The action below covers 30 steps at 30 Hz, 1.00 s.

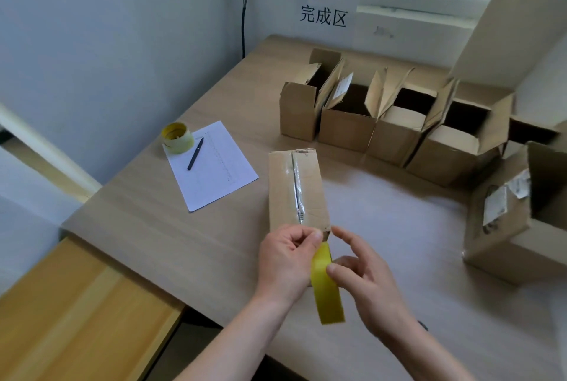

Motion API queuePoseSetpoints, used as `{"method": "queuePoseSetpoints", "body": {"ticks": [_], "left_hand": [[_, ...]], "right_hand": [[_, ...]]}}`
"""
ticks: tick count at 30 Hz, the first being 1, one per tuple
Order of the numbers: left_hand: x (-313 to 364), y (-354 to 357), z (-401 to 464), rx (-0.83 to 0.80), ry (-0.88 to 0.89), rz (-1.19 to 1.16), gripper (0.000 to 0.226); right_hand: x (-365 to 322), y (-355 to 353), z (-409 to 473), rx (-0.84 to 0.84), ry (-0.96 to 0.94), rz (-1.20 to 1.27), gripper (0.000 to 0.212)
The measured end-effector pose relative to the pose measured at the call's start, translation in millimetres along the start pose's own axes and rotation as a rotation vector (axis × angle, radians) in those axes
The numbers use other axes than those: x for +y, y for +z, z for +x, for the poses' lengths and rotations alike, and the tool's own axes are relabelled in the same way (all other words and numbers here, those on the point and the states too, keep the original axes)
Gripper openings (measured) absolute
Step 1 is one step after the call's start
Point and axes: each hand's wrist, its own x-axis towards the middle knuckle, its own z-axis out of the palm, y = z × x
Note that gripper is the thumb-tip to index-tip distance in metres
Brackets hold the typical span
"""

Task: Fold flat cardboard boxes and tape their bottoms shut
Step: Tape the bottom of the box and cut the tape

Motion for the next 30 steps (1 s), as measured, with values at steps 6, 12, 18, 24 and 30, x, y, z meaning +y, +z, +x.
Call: {"method": "queuePoseSetpoints", "body": {"ticks": [6, 12, 18, 24, 30], "left_hand": [[-0.6, 14.8, -10.5, -0.014, 0.001, -0.125, 0.018], [-2.9, 15.3, -22.5, 0.026, -0.089, -0.359, 0.024], [-12.8, -1.2, -21.2, -0.003, -0.054, -0.262, 0.015], [-23.9, -7.2, -22.9, -0.003, -0.173, -0.297, 0.043], [-26.1, -24.8, -9.7, -0.121, -0.251, -0.372, 0.080]], "right_hand": [[-5.5, 1.0, 2.5, -0.061, 0.085, 0.038, 0.054], [-9.3, -24.2, 13.6, -0.049, 0.121, -0.282, 0.026], [-19.7, -24.9, 24.2, -0.160, 0.146, -0.564, 0.019], [-36.3, -25.0, 29.9, -0.222, 0.090, -0.820, 0.016], [-42.3, -35.5, 35.5, -0.239, 0.095, -0.939, 0.013]]}}
